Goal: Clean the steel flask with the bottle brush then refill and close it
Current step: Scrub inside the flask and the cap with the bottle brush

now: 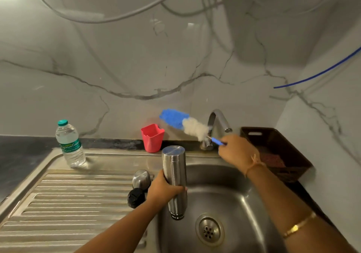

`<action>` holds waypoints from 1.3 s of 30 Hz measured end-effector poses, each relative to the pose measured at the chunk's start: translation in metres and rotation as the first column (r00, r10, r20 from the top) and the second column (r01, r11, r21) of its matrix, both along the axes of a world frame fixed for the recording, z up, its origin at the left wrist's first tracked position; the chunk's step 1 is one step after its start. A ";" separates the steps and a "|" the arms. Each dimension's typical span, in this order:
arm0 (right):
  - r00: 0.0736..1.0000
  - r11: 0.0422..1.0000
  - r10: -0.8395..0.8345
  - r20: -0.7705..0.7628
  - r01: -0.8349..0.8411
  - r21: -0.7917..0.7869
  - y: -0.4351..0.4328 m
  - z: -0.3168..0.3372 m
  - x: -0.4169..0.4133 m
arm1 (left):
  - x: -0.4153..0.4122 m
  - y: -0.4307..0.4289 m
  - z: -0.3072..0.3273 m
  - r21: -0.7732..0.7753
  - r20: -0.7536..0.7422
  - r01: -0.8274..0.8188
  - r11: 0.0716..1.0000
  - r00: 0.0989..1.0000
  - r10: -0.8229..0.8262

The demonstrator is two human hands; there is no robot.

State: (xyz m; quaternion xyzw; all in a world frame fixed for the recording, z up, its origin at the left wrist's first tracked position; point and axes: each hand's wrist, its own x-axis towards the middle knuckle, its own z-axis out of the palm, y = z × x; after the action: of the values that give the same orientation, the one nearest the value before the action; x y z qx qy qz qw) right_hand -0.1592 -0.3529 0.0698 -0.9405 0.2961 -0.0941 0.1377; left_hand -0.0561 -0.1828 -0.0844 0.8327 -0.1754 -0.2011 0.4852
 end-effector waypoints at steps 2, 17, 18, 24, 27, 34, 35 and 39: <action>0.996 0.996 -0.031 0.081 0.024 0.087 0.003 -0.023 -0.029 | 0.001 -0.002 0.005 -0.029 -0.016 -0.012 1.000 1.000 0.011; 0.975 0.893 0.025 0.219 0.077 -0.443 -0.022 -0.038 -0.161 | -0.004 -0.044 0.027 0.026 0.101 0.010 1.000 0.995 -0.013; 0.979 0.874 0.021 0.201 0.080 -0.480 -0.022 -0.038 -0.160 | -0.007 -0.047 0.029 0.045 0.131 0.033 0.998 0.991 -0.039; 0.977 0.854 0.071 0.200 0.043 -0.518 -0.025 -0.036 -0.166 | -0.012 -0.059 0.034 -0.098 -0.002 -0.074 0.992 0.997 0.074; 0.970 0.850 0.134 0.202 -0.008 -0.526 -0.023 -0.035 -0.164 | -0.010 -0.059 0.033 -0.038 0.030 -0.046 0.998 0.998 0.047; 0.968 0.847 0.122 0.219 0.013 -0.532 -0.037 -0.041 -0.158 | -0.017 -0.060 0.038 0.017 0.088 -0.017 1.000 0.996 0.015; 0.972 0.848 0.125 0.201 0.000 -0.530 -0.037 -0.041 -0.161 | -0.016 -0.057 0.039 0.016 0.074 -0.042 0.999 0.996 0.041; 0.966 0.853 0.165 0.197 -0.040 -0.521 -0.029 -0.044 -0.156 | -0.017 -0.051 0.037 0.067 0.115 -0.054 0.996 0.992 0.046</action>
State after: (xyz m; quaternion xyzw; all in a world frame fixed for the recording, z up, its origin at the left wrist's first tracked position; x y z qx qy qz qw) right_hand -0.3154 -0.3821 0.0257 -0.9398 0.1911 -0.2723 -0.0788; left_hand -0.0727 -0.2340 -0.0476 0.8634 -0.1748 -0.1473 0.4498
